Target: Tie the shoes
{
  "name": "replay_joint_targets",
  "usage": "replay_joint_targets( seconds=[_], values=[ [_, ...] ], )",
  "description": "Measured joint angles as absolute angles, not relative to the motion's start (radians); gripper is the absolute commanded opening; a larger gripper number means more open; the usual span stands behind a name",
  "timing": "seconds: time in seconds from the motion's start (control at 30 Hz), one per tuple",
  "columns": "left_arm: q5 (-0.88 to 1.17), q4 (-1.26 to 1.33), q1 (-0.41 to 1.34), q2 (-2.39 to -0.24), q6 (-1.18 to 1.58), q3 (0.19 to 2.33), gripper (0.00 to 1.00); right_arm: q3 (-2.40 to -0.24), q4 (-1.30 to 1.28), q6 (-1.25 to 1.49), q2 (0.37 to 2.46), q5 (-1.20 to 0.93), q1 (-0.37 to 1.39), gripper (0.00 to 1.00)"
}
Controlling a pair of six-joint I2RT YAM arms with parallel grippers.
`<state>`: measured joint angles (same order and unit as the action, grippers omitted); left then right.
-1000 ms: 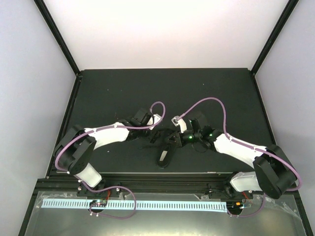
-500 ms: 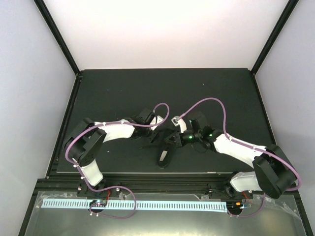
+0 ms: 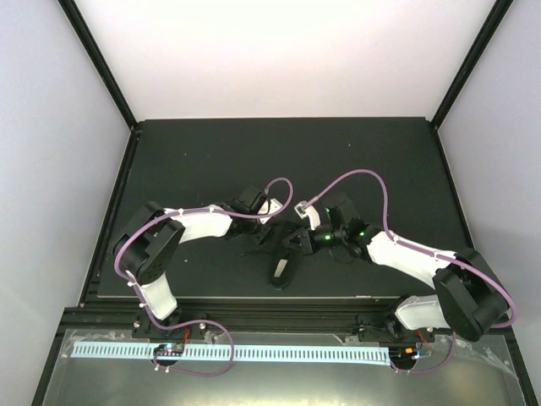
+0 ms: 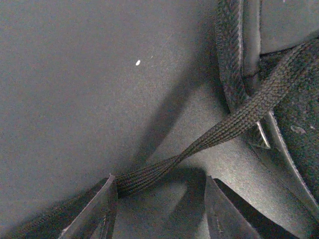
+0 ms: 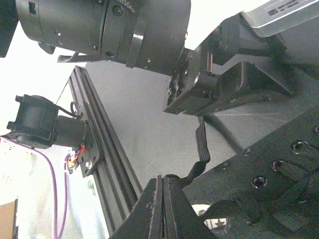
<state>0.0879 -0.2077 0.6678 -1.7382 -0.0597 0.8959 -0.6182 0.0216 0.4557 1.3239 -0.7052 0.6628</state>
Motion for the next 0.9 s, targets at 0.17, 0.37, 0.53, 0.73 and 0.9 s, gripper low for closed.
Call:
replay_joint_targets(
  seconds=[0.17,0.37,0.53,0.73,0.9],
  values=[
    [0.073,-0.193,0.668,-1.763,-0.078,0.918,0.12,-0.614,0.024,0.462,1.326,-0.715,0.663,0.02],
    [0.047,-0.164,0.668,-1.764,-0.082,0.917,0.02,-0.614,0.030,0.471,1.326,-0.717,0.663,0.02],
    [0.029,-0.133,0.668,-1.718,-0.068,0.879,0.02,-0.614,0.031,0.476,1.326,-0.717,0.663,0.02],
    [0.040,-0.168,0.668,-1.523,-0.004,0.811,0.02,-0.614,0.031,0.483,1.326,-0.710,0.663,0.02],
    [0.108,-0.250,0.678,-1.374,0.114,0.751,0.02,-0.615,0.025,0.505,1.316,-0.670,0.663,0.02]
  ],
)
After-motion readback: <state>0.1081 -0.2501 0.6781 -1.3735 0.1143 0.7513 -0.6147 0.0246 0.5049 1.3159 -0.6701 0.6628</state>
